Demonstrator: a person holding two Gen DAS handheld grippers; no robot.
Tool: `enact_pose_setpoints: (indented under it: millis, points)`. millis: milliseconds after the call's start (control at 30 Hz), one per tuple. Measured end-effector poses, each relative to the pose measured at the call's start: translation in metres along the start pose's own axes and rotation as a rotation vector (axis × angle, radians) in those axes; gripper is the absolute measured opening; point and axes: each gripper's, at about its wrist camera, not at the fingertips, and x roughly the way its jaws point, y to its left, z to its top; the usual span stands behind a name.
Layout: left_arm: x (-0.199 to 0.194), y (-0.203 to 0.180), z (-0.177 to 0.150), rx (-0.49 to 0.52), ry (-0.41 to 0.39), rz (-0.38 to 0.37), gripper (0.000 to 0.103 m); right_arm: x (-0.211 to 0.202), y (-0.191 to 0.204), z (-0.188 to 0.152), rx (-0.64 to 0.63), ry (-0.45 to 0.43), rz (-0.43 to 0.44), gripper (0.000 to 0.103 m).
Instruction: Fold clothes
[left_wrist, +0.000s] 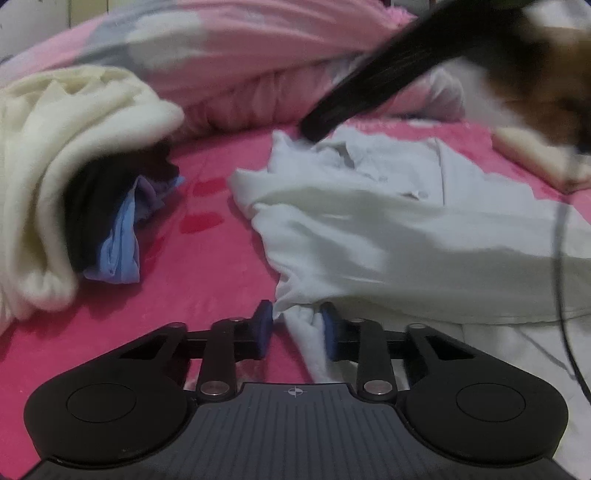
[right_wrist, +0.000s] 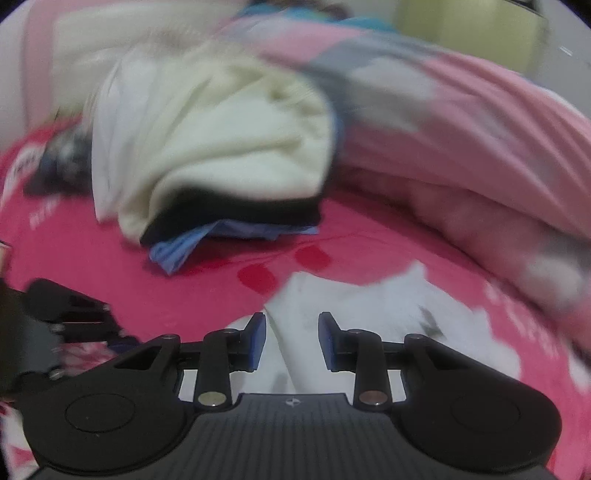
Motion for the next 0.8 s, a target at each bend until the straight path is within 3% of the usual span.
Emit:
enact_pose_setpoints:
  millis: [100,300,367,400,433,567,733,800]
  points:
    - [-0.006,-0.005,-0.004,0.027,-0.053,0.015,0.008,0.040,0.009,0.011,-0.091,0.028,0.007,0.033]
    - [-0.010,0.001,-0.006,-0.008,-0.104,0.003,0.002,0.106,0.021,0.018,-0.233,0.089,-0.023,0.033]
    - [-0.014,0.002,-0.007,-0.012,-0.131,0.011,0.001,0.123,0.017,0.014,-0.229,0.128,-0.040,0.024]
    - [-0.017,0.001,-0.008,-0.012,-0.143,0.018,0.001,0.128,0.010,0.013,-0.190,0.144,-0.042,0.006]
    - [-0.018,0.000,-0.008,-0.008,-0.151,0.021,0.001,0.129,-0.002,0.012,-0.121,0.143,-0.038,0.002]
    - [-0.017,-0.001,-0.009,-0.002,-0.137,0.022,0.001,0.100,-0.060,-0.003,0.251,0.015,0.010,0.001]
    - [-0.017,0.001,-0.011,-0.003,-0.130,0.017,0.001,0.088,-0.130,-0.040,0.713,-0.056,0.095,0.001]
    - [-0.019,-0.001,-0.013,0.005,-0.136,0.016,0.001,0.086,-0.149,-0.052,0.842,-0.080,0.103,0.001]
